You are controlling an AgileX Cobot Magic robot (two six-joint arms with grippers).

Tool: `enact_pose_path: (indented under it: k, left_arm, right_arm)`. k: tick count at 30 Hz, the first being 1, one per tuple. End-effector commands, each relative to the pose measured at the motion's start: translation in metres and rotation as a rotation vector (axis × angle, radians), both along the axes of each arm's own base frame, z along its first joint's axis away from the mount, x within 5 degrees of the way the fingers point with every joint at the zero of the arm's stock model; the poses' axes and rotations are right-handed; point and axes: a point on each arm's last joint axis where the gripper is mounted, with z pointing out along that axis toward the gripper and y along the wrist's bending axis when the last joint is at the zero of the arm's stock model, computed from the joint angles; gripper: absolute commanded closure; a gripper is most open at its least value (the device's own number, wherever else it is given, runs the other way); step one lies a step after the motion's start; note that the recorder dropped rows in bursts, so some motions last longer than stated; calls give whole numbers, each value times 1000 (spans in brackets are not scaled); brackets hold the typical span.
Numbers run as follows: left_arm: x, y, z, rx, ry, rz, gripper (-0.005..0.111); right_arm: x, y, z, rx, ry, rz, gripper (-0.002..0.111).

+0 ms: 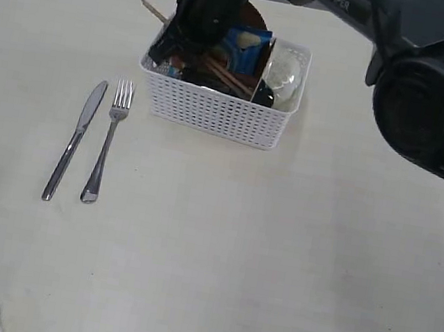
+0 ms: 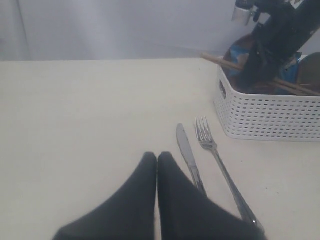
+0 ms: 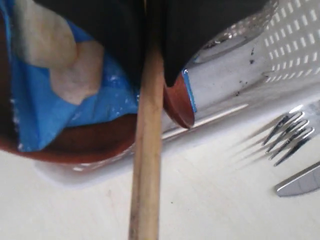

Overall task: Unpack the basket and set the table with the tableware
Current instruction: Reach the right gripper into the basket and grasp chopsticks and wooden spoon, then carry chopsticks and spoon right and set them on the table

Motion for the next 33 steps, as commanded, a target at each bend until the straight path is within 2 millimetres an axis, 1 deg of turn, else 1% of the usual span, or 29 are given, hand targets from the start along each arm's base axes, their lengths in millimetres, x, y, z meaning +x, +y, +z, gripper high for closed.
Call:
enact_pose_path:
  k: [1,4,10,15,18,27,29,31,33]
  left_arm:
    - [0,0,-1,-1,-2,-7,107]
    - [0,0,-1,-1,-2,-7,107]
    - [0,0,-1,-1,-2,-7,107]
    - [0,0,-1,-1,-2,-7,107]
    - [0,0,-1,-1,-2,-7,107]
    - [0,0,-1,-3,-1,-7,107]
    - [0,0,-1,-3,-1,-7,107]
    - [0,0,-1,-3,-1,-7,107]
    - [0,0,-1,-3,-1,-7,107]
  right_arm:
    - [-1,2,38,71,-44,5,109]
    - [-3,-1,63,101,-87,4,109]
    - [-9,-12,101,134,-123,-11,109]
    - [-15,-18,123,156,-151,-16,109]
    - [-17,-22,132,150,-162,-35,109]
    - [-16,-26,130,141,-133,-69,109]
    - [-15,-25,126,136,-127,-69,109]
    - [-13,-23,118,127,-111,-73,109]
    - [-11,-21,103,113,-88,-75,109]
